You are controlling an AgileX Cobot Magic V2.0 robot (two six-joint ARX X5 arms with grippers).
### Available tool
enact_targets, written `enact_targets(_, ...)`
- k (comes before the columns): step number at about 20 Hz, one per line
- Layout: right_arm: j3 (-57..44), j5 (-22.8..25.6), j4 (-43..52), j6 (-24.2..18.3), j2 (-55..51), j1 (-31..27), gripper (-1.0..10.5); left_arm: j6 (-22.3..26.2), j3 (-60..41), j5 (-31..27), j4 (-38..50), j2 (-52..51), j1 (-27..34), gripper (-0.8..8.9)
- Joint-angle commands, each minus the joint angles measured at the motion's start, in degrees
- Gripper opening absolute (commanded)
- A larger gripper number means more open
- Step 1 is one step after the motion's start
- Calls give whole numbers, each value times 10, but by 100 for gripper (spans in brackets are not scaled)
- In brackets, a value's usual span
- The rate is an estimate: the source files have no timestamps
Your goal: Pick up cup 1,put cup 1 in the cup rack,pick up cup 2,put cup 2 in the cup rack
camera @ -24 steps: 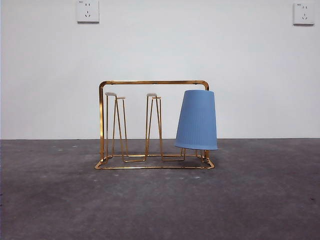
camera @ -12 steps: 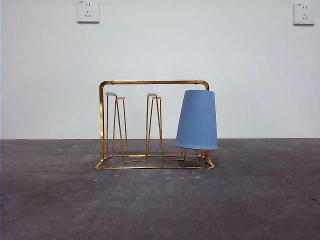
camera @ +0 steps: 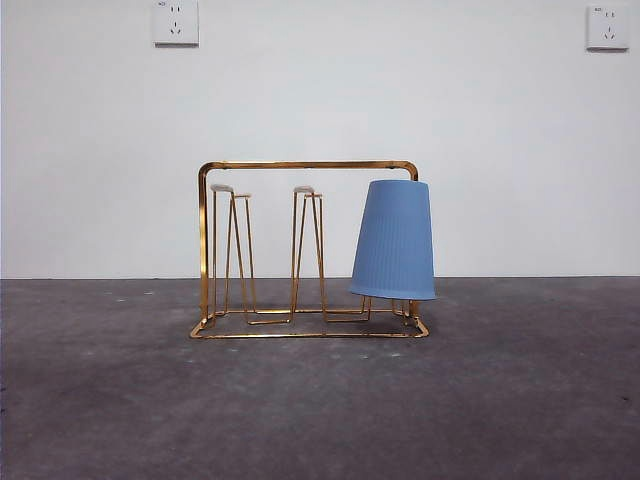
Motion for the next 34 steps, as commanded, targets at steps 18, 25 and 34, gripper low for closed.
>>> enact_targets(18,-3,138,-371,-38,-163,0,163,313,-1,-217,-522,-155,35,-8)
enact_targets(25,-3,185,-444,-48,-190,0,163,412,-1,-447,-727,-152,16,-8)
enact_targets(34,-3,185,-472,-48,-189,0,162,441,-69,-541,-662,-114,23,-8)
